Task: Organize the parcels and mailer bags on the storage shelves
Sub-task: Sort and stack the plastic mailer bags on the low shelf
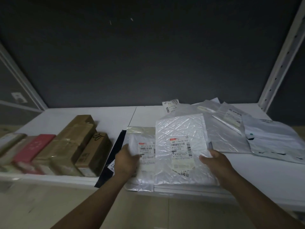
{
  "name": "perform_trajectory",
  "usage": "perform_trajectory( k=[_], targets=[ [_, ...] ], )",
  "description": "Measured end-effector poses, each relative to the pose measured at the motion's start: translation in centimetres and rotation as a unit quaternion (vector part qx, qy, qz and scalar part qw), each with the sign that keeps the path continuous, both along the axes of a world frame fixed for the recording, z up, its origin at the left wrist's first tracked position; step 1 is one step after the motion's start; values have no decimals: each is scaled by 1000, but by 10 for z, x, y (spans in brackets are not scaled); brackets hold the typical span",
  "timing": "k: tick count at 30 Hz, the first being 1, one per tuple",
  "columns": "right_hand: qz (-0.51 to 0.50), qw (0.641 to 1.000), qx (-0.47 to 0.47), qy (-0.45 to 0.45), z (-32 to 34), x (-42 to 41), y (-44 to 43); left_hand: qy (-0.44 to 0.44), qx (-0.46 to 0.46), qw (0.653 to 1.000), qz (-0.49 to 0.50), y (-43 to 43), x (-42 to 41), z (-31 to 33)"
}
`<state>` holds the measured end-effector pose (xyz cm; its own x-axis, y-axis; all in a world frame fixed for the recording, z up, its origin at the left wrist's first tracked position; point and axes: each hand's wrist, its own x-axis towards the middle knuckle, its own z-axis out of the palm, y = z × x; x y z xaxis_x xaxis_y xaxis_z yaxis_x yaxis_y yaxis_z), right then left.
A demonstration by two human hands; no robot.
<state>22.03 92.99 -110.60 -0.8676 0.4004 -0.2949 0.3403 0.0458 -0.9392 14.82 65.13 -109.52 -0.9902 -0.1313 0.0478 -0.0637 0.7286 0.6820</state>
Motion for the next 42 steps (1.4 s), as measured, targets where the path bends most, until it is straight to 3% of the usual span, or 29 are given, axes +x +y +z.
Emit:
perform_trajectory(
  k=[7, 13, 17, 20, 22, 24, 27, 30, 34, 36, 42],
  targets=[
    [33, 998, 55, -22, -9, -18, -43, 229, -27, 971, 64, -28, -25, 43],
    [63, 981, 183, -17, -9, -27, -81, 280, 136, 945, 103, -36, -29, 65],
    [79, 943, 321, -42, -9, -26, -93, 208, 191, 958, 51, -28, -27, 62],
    [87, 852, 510, -77, -2, -21, -94, 81, 248, 965, 2, -20, -30, 40],
    [71, 847, 523, -59, 3, -21, -88, 12, 266, 964, -15, -13, -30, 25],
    [59, 873, 483, -36, 3, -25, -78, -34, 261, 964, -42, -4, -27, 12],
    [98, 879, 467, -15, -4, -26, -60, -65, 227, 968, -81, 12, -19, -2],
    [132, 861, 491, 6, -19, -21, -39, -29, 126, 984, -119, 24, -12, -12],
    [148, 815, 545, 128, -34, -23, -10, 6, -147, 973, -177, 31, -8, -29],
    [145, 795, 565, 167, -37, -27, 0, -18, -232, 960, -158, 38, -4, -30],
    [113, 782, 574, 217, -36, -40, 30, 96, -175, 965, -168, 89, -16, -6]
  ],
)
